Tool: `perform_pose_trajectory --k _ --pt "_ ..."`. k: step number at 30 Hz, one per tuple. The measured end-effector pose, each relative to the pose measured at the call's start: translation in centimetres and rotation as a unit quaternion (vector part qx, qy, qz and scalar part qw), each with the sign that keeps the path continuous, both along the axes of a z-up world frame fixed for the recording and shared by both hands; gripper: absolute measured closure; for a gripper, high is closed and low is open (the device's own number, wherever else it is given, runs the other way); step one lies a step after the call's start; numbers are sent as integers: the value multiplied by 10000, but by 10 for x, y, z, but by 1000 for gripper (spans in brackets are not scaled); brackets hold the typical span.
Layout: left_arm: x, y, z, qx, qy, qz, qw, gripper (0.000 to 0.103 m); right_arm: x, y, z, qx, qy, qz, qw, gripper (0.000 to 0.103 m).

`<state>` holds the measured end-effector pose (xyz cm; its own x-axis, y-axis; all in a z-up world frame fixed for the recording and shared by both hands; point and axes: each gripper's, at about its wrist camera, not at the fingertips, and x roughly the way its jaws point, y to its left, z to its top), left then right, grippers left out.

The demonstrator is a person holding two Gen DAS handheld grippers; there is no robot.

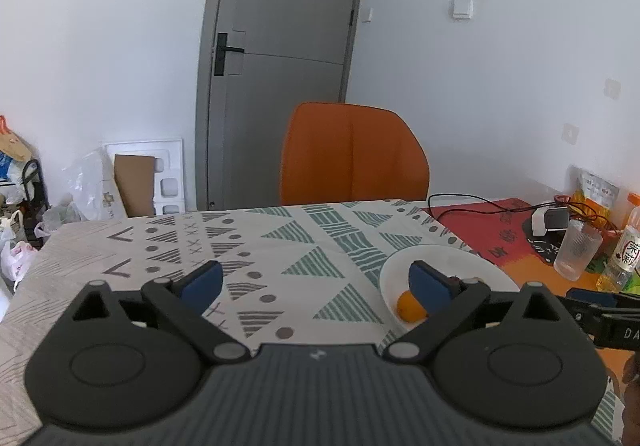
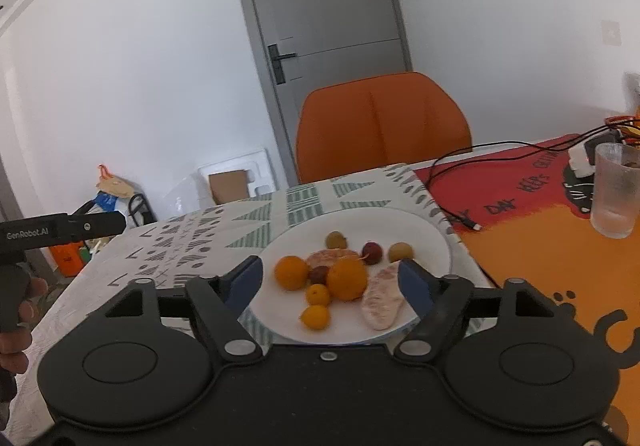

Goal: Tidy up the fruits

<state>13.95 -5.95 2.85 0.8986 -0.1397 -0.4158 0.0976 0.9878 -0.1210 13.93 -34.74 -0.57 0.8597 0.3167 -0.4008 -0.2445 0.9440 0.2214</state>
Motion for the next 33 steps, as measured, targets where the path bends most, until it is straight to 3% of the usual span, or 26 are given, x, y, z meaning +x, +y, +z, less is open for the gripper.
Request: perform_pose_trajectory --k 3,9,17,24,33 --pt "-11 7 3 -29 -50 -34 10000 4 -4 6 2 6 12 128 9999 12" --pt "-34 22 7 -67 -54 196 9998 2 -13 15 11 -10 18 243 9997 0" --pt "-60 43 12 -131 62 479 9987 0 -27 23 22 41 11 290 9996 0" --pt "-80 54 13 70 108 641 9979 0 -40 39 28 -79 -19 444 9990 0" --pt "-98 66 9 132 212 768 9967 0 -59 48 33 -43 -49 158 9999 0"
